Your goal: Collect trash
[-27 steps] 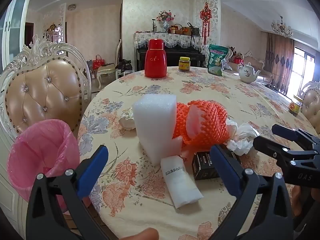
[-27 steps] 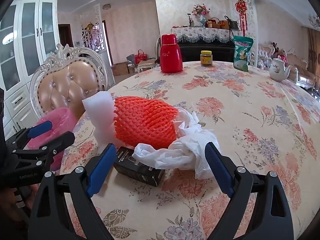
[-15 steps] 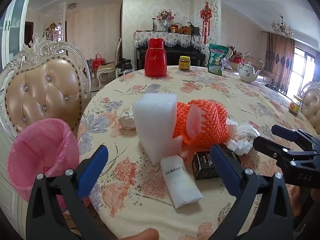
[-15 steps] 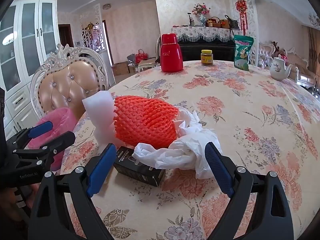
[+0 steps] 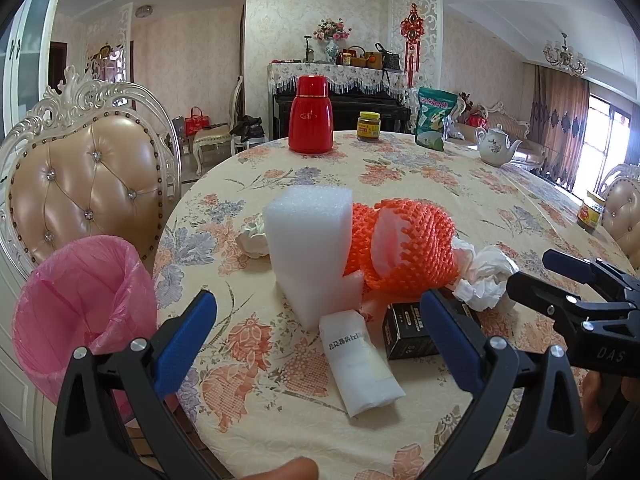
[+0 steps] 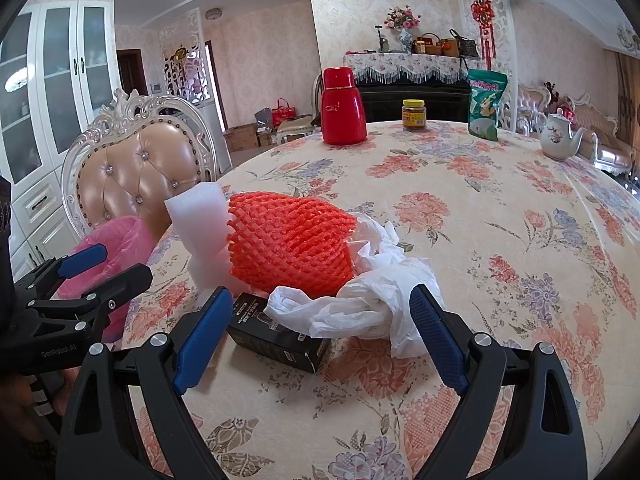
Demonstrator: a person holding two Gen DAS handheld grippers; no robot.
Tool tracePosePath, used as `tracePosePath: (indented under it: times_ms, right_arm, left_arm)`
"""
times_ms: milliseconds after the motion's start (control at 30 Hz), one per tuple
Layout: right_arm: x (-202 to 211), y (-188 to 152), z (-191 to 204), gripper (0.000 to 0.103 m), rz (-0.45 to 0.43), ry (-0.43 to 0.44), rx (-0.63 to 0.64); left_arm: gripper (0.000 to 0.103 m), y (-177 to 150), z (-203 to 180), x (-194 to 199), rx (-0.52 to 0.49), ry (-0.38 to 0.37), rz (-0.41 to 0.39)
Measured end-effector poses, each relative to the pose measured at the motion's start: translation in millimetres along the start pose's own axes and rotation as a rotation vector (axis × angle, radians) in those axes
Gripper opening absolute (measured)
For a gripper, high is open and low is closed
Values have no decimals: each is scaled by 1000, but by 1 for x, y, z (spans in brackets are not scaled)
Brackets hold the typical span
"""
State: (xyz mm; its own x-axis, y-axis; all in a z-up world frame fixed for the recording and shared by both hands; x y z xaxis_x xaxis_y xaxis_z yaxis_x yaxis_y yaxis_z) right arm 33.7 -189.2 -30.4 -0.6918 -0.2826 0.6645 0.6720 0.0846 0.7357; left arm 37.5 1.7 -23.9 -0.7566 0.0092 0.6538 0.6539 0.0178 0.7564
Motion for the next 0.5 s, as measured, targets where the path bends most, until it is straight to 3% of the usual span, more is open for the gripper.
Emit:
tracePosePath:
  times_ms: [500]
  right_arm:
    - [2,0,-1,85,1,1,-1]
  left_arm:
    - [99,0,-2,-1,3,-3,1]
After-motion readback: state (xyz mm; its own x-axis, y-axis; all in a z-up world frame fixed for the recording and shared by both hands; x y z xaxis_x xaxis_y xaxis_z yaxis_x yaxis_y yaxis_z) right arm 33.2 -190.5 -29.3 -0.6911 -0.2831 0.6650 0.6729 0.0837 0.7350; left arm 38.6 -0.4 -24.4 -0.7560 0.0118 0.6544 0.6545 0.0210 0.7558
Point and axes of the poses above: each gripper's, at about its wrist camera, not at the fingertips, and x roughly against the way its jaws point, z to its left, y to its top, the point moved 4 cm from there along -x, roughly the way its jaws point, and after that the axes turned 9 degrees about z, right-handed, at the moved point
